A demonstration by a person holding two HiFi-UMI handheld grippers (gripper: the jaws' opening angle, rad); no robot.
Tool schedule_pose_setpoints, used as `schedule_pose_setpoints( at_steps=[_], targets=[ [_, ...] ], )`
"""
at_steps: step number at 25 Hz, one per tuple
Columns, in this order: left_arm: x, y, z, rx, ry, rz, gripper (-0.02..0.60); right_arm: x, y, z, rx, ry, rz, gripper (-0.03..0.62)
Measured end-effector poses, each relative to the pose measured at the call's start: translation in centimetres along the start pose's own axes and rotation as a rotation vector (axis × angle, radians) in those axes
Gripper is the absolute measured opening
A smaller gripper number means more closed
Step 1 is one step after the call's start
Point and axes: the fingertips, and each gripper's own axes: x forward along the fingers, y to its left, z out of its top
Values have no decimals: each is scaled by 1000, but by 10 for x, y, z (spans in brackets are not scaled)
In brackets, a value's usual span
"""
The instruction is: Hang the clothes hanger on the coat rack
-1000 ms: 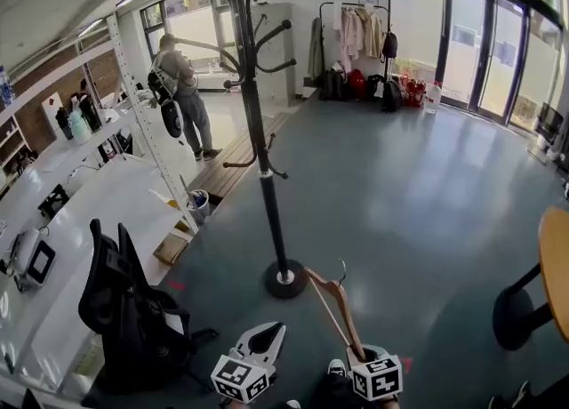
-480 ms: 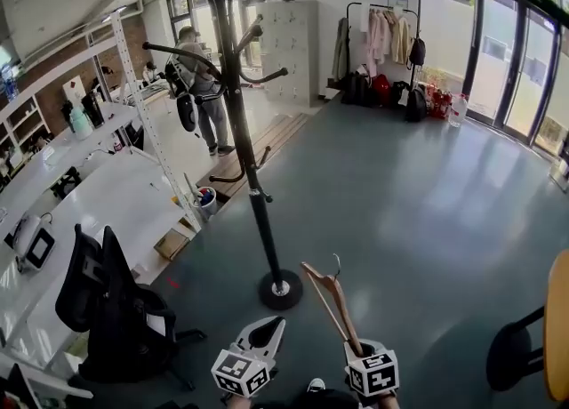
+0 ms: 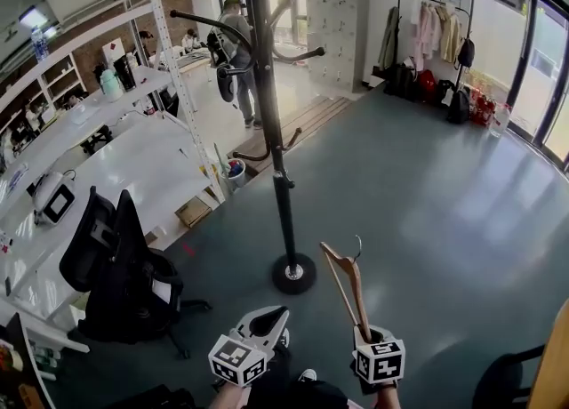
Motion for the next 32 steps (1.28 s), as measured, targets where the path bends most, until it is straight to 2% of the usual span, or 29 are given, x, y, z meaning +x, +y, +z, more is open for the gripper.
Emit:
schedule_pose_setpoints(
  at_steps=[5, 13, 19, 32],
  targets=[
    [15, 21, 1, -7, 6, 11, 0, 23, -3, 21, -13, -2, 7, 12],
    [62, 52, 30, 7, -20, -45, 0, 49, -17, 65, -10, -3, -25, 12],
    [84, 102, 55, 23, -23, -52, 0, 90, -21, 125, -24, -19, -35, 12],
    [123, 176, 88, 14, -46, -74, 0, 192, -23, 253, -187, 6, -21, 12]
  ],
)
